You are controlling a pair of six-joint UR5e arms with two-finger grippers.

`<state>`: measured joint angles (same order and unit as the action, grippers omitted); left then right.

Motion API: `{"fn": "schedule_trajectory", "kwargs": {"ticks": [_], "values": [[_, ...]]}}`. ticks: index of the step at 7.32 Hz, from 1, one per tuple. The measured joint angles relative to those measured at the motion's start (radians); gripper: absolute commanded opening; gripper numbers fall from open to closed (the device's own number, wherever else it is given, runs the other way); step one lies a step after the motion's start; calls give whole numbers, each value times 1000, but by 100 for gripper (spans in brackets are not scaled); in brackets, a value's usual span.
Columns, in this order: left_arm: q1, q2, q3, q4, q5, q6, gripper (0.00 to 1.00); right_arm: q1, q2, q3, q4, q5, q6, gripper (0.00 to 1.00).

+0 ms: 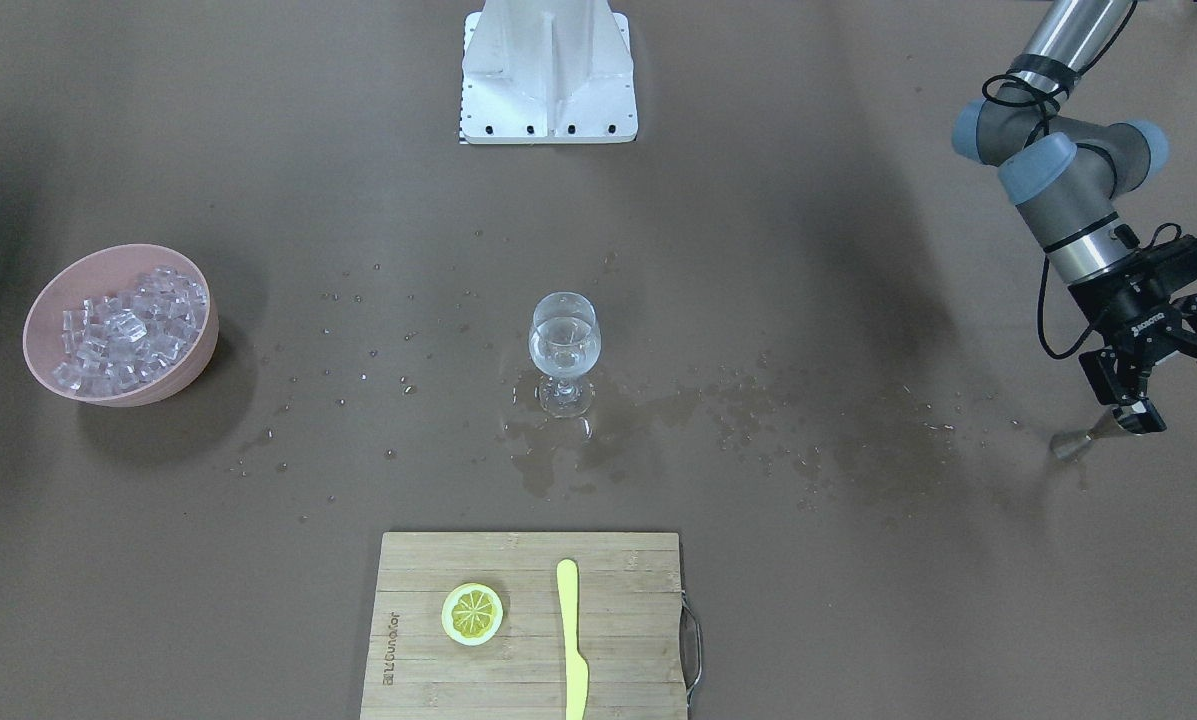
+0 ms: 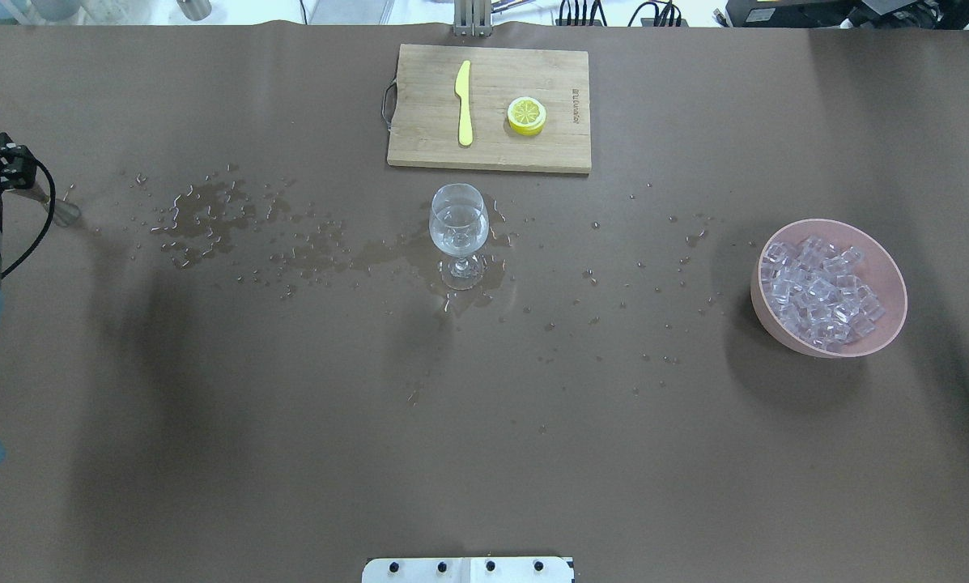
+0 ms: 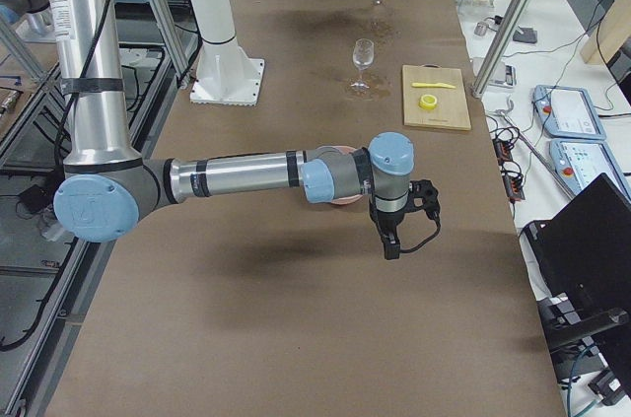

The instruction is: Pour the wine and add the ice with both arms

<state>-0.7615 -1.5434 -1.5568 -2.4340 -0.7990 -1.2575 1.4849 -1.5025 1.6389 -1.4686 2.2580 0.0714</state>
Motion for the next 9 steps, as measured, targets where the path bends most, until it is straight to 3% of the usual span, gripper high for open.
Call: {"fn": "schedule_trajectory", "kwargs": {"ticks": [3,7,9], "values": [[-127,48,-127,-24,-348,234,98,0,-1,5,1,0,1,100],[-375,183,-157,-5,-947,667,98,0,-32,-4,75,0,-1,100],[-530,222,-158,117,-1203,930,98,0,-47,-3,84,1,-7,100]]}}
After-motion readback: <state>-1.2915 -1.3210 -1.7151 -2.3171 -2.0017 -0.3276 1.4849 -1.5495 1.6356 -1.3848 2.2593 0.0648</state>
